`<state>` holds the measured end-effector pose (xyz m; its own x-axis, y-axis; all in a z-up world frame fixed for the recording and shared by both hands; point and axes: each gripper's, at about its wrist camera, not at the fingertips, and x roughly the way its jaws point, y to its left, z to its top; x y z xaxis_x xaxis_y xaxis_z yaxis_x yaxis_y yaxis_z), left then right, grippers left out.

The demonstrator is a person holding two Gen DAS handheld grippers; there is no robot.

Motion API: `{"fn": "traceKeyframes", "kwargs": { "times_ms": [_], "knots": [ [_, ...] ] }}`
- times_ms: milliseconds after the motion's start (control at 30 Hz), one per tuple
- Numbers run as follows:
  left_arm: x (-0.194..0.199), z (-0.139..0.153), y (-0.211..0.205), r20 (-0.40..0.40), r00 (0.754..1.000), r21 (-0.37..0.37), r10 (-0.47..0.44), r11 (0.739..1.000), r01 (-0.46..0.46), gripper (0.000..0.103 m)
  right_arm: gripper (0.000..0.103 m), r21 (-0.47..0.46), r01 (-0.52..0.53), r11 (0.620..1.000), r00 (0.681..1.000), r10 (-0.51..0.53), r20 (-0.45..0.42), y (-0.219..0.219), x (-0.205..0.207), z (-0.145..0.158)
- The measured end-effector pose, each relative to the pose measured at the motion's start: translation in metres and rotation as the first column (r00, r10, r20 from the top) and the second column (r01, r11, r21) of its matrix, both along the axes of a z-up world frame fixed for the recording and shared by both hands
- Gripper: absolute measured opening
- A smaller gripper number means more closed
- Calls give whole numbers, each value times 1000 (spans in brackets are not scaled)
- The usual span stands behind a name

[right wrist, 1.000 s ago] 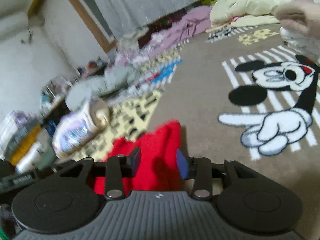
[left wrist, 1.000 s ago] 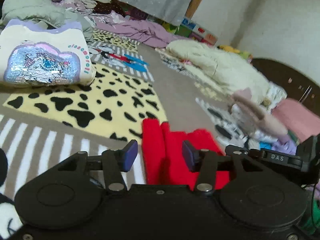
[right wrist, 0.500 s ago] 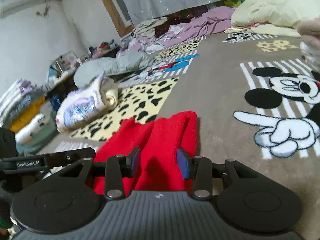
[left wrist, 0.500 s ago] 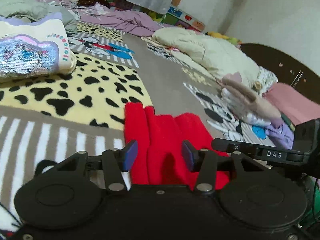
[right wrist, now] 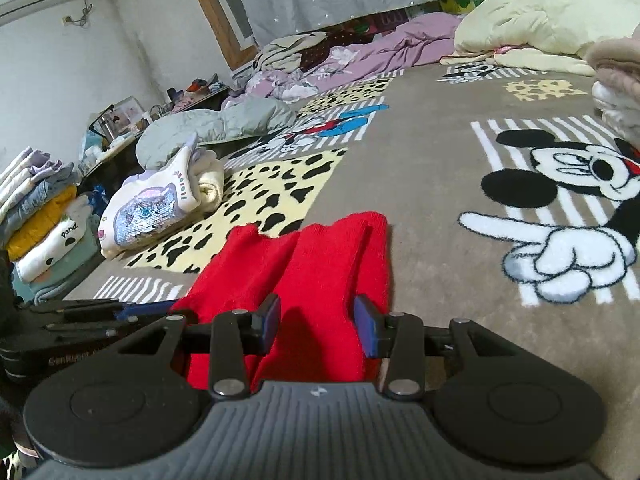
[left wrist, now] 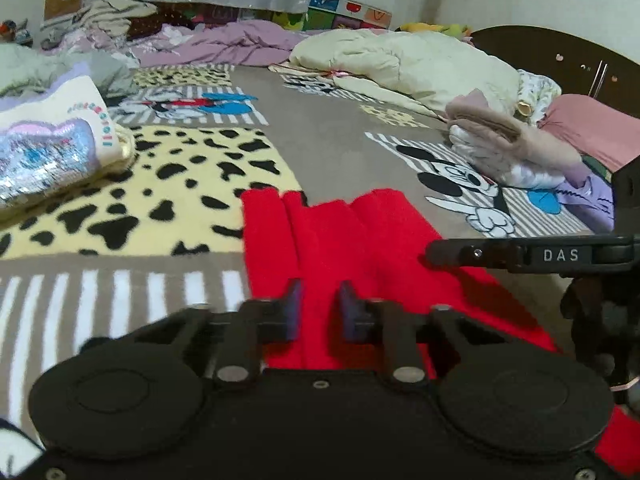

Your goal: Fold clothes

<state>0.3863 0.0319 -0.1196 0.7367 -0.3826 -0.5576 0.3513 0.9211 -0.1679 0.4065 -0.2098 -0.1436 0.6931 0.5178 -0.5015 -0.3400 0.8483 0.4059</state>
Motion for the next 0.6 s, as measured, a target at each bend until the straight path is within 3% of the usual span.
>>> {"fn": "traceKeyframes", "kwargs": {
  "times_ms": [367,600],
  "knots": [
    [-22,31,32,68,992,-39,105,994,-103,2,42,6,17,1000,1000,-17,-1,-1,0,-8],
    [-46,35,79,75,958,-25,278,961,-277,2,43,21,18,1000,1000,-18,-3,-2,2,-10]
  ]
}}
